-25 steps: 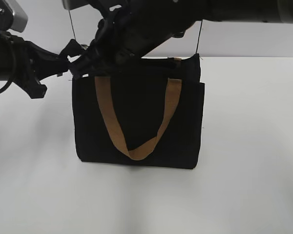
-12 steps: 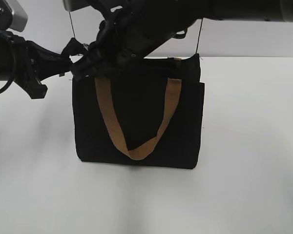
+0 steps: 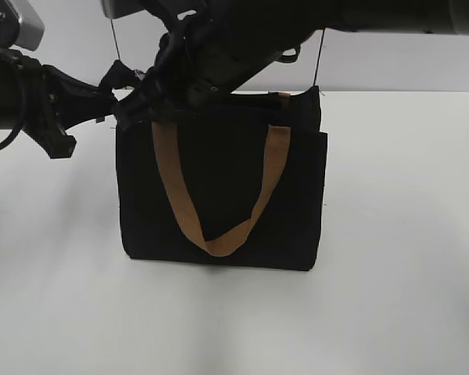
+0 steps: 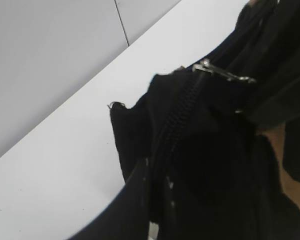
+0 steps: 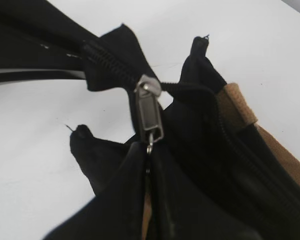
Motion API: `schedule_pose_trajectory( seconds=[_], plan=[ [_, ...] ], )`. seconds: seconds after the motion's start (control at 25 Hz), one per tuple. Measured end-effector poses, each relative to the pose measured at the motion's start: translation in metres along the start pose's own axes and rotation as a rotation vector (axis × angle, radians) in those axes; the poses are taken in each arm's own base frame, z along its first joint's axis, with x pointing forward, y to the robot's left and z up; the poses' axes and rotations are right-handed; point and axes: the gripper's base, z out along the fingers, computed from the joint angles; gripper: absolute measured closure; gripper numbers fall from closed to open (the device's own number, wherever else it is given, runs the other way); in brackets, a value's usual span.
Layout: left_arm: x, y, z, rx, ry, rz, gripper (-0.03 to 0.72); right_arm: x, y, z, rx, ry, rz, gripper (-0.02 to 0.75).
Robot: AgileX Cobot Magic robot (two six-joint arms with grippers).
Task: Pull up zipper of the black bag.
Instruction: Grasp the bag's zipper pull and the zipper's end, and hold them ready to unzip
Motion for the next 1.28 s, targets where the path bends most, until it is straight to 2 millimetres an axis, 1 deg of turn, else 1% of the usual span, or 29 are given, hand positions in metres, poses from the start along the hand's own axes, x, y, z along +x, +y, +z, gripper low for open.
schedule_pose_trajectory(
  seconds=[0.08,0.12,0.28,0.48,0.68,0.88,1.0,1.16,1.28],
  plan=[
    [0.000,0.000,0.000,0.001,-0.001,0.000,0.693,0.000,0.000,0.000,0.000,0.000,0.000,0.746],
    [0.000,0.000,0.000,0.001,-0.001,0.000,0.693,0.000,0.000,0.000,0.000,0.000,0.000,0.753],
    [0.000,0.000,0.000,0.001,-0.001,0.000,0.693,0.000,0.000,-0.001,0.001,-0.002,-0.017,0.753],
    [-0.001,0.000,-0.001,-0.001,-0.001,-0.010,0.693,-0.004,-0.001,-0.009,0.005,-0.020,-0.049,0.753],
    [-0.011,-0.001,-0.009,-0.016,-0.022,0.003,0.693,-0.004,-0.011,-0.009,0.023,-0.020,-0.035,0.753],
    [-0.009,-0.002,-0.012,-0.014,0.024,-0.005,0.693,-0.002,-0.023,-0.009,0.041,-0.001,-0.016,0.753],
    [-0.009,-0.002,-0.014,-0.015,0.033,-0.010,0.693,0.001,-0.024,-0.010,0.040,0.032,-0.020,0.753],
    [-0.006,0.004,-0.019,-0.041,0.040,-0.072,0.693,0.002,-0.025,-0.010,0.039,0.052,-0.041,0.753],
    [-0.006,0.008,-0.024,-0.061,0.037,-0.082,0.693,-0.001,-0.024,-0.010,0.027,0.009,-0.036,0.753]
  ],
)
